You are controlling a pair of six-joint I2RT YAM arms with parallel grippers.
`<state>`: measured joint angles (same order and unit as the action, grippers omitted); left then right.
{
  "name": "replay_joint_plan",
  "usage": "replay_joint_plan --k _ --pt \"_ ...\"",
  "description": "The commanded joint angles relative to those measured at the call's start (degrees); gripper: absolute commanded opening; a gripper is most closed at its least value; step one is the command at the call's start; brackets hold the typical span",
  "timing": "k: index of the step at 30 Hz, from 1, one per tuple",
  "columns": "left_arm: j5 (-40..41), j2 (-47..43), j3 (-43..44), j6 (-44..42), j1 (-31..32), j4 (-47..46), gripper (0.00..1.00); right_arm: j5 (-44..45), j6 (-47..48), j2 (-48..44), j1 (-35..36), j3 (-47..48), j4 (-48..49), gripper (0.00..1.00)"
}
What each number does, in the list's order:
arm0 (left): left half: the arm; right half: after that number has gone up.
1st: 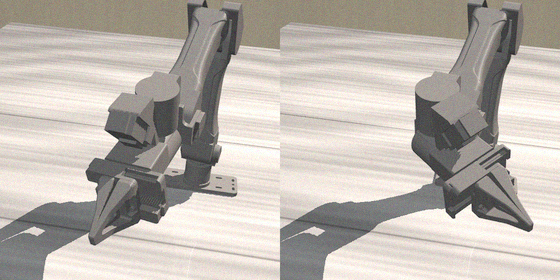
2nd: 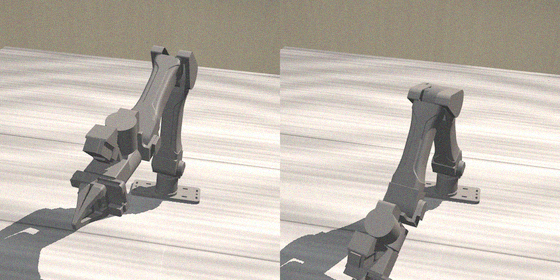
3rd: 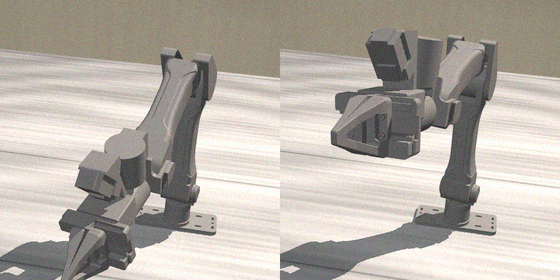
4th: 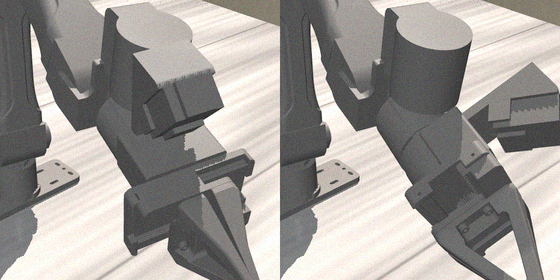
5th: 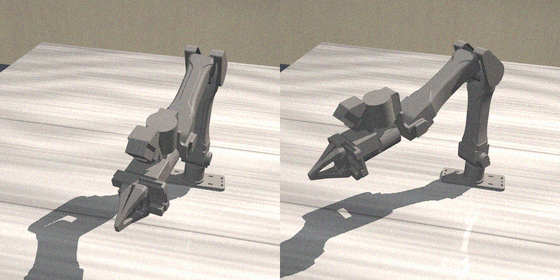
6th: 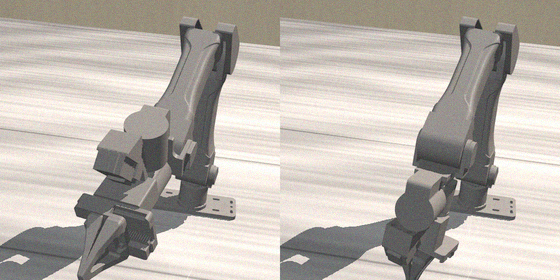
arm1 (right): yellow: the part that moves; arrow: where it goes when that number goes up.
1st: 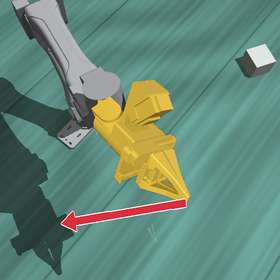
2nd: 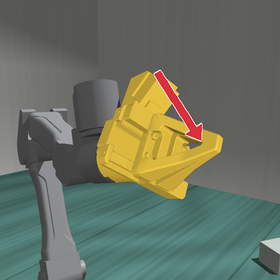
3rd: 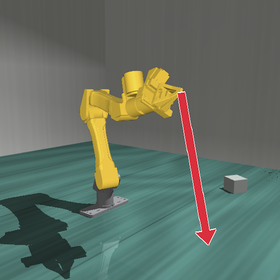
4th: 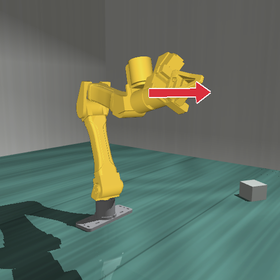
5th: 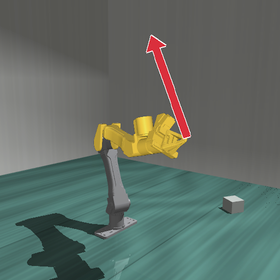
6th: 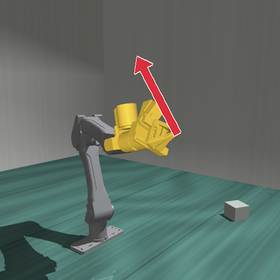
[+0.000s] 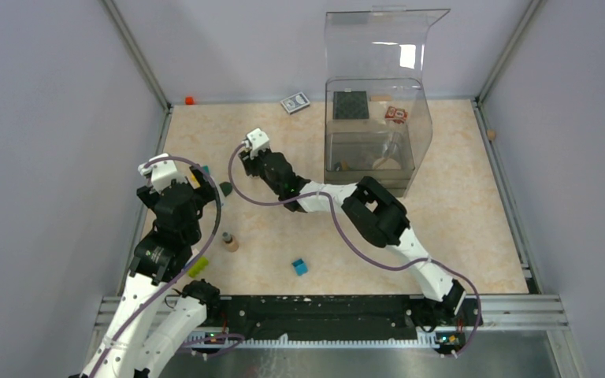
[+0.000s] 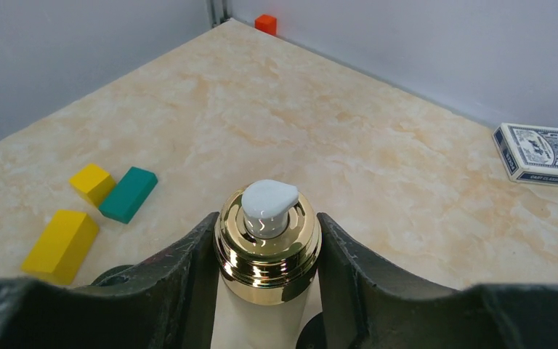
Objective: Organize the makeup
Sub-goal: Pick up the makeup from the center of the board.
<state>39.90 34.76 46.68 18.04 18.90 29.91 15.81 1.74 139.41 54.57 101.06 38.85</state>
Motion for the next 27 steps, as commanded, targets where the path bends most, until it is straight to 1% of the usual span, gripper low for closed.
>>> replay_joint_plan --k 1,3,6,7,10,12,14,15,17,21,22,24,27 --pt "-0.2 -0.1 -0.2 -0.1 -0.3 -2.8 0.99 -0.8 -0.4 0.1 -0.4 2.5 1.7 0.37" --pt "-0.1 -0.1 -0.2 -0.1 -0.3 -2.7 0.99 -1.7 0.2 -0.7 -0.3 1.9 2.5 0.25" --pt "-0.1 -0.2 -0.3 -0.1 -0.4 -2.8 0.99 -3.1 1.7 -3.1 0.0 1.3 2.3 0.03" --pt "0.0 -0.1 -0.2 -0.1 -0.4 -2.7 0.99 -3.2 2.7 -4.3 0.3 0.9 1.9 0.0" --pt "0.0 -0.1 -0.2 -0.2 -0.4 -2.8 0.99 -3.8 5.6 -9.7 2.0 -1.5 1.7 0.0" --pt "0.0 0.0 -0.3 -0.2 -0.4 -2.8 0.99 -6.1 6.3 -14.7 3.5 -5.6 1.2 0.0" --pt "0.0 0.0 -0.2 -0.2 -0.4 -2.8 0.99 -10.1 4.9 -21.0 4.9 -11.5 -0.1 0.0" --pt "0.0 -0.1 -0.2 -0.2 -0.4 -2.8 0.99 -11.3 3.5 -24.7 5.4 -14.6 -1.3 0.0" --pt "-0.1 0.0 -0.2 -0.1 -0.5 -2.8 0.99 -16.2 1.2 -31.6 6.3 -20.2 -4.9 0.0" --pt "-0.6 0.2 -0.2 -0.1 -0.6 -2.8 0.99 -21.4 0.9 -46.6 7.5 -29.3 -15.0 0.0" --pt "-0.6 0.3 -0.2 -0.1 -0.6 -2.8 0.99 -21.4 0.9 -49.9 7.5 -31.2 -17.3 0.0" --pt "-0.6 0.3 -0.3 -0.2 -0.6 -2.8 0.99 -18.5 1.4 -56.8 7.5 -33.8 -22.5 0.0" --pt "-0.4 0.2 -0.2 0.0 -0.7 -2.6 0.99 -8.1 3.2 -64.4 7.2 -34.7 -29.8 0.0"
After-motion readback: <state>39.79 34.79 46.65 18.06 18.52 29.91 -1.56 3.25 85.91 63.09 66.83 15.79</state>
